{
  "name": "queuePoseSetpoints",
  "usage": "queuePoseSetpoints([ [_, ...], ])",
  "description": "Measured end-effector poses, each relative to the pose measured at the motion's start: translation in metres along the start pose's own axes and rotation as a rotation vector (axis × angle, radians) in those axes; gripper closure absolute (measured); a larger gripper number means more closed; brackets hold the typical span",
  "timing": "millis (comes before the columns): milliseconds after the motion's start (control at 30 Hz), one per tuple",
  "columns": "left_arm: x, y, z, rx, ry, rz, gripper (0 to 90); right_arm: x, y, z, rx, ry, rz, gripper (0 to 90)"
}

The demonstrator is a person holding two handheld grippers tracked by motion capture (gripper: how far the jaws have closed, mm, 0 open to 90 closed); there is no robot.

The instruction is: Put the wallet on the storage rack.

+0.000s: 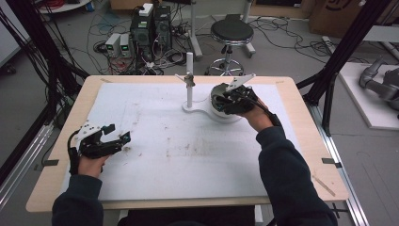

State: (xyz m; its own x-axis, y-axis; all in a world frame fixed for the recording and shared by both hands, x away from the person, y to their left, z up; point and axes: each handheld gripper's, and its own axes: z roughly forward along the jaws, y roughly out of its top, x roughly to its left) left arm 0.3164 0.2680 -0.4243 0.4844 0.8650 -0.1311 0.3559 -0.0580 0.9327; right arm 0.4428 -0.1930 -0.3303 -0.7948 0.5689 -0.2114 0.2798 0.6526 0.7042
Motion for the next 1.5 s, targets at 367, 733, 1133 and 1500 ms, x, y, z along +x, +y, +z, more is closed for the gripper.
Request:
queuePoseSetpoints([
  [367,0.001,0.000,-0.001,0.003,0.004,0.003,24.4,0.008,-0.001,0.004,0.053,0.026,-0.025,34.5],
  [733,0.001,0.000,-0.001,0.006,0.007,0.000,24.6,0.015,-0.002,0.000,0.070,0.058,-0.050,32.6],
  [1133,0.001,-0.001,0.000,0.010,0.006,-0.007,24.6,0.012,-0.014,-0.005,-0.022,0.158,-0.002,30.9],
  [1500,0.000,-0.001,0.000,0.018,0.005,-0.004,24.8,0.017,-0.010,0.001,-0.021,0.167,-0.012,38.0],
])
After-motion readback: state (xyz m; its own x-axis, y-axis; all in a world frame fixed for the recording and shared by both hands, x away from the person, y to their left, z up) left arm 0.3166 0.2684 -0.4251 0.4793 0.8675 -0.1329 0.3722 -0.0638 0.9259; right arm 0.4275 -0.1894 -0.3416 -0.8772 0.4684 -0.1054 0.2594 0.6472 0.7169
